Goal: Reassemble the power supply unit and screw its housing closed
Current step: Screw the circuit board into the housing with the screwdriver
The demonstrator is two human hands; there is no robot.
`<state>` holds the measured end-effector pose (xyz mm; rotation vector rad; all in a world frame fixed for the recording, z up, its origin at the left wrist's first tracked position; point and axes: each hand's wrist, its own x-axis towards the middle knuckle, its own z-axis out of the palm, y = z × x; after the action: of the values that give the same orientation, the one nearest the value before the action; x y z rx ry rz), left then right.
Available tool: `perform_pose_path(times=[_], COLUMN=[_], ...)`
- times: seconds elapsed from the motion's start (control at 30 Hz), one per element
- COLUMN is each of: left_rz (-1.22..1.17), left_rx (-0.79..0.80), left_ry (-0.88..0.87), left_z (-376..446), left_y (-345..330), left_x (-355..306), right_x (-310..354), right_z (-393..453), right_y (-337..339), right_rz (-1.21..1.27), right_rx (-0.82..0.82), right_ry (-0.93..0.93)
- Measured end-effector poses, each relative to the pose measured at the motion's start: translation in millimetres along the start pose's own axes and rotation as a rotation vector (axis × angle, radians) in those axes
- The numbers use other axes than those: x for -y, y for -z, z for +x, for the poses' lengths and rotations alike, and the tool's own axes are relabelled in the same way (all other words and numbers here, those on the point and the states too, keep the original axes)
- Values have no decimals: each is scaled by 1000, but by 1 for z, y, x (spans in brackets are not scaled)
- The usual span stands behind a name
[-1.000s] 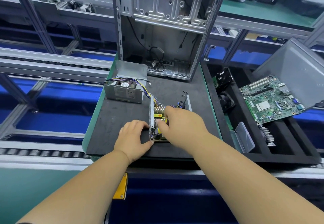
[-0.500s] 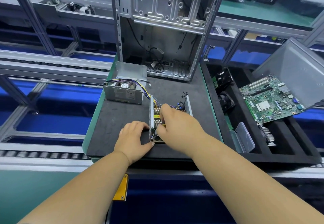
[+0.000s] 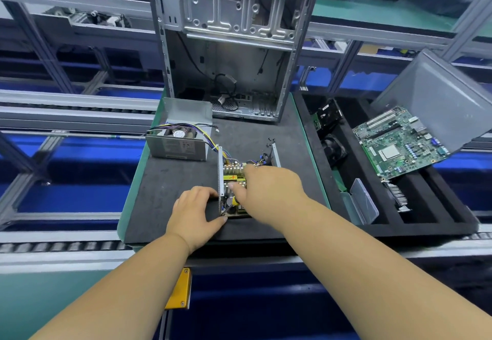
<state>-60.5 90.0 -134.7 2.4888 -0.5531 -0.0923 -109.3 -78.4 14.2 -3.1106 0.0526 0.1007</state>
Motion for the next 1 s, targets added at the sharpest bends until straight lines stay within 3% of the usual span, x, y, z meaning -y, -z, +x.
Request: perform_pose_path(times=[0.13, 0.3, 1.0], left_rz=[4, -8, -13], left_rx=[-6, -3, 2], left_ry=[-3, -8, -6], left_z=[1, 1, 2], left_y=[-1, 0, -1], left_x=[0, 1, 1], right_x=[-2, -9, -4], right_z=[-7, -15, -20], right_y=[7, 10, -2], right_rz=[251, 394, 369], right_rx=[66, -22, -28], right_ry=[124, 55, 84])
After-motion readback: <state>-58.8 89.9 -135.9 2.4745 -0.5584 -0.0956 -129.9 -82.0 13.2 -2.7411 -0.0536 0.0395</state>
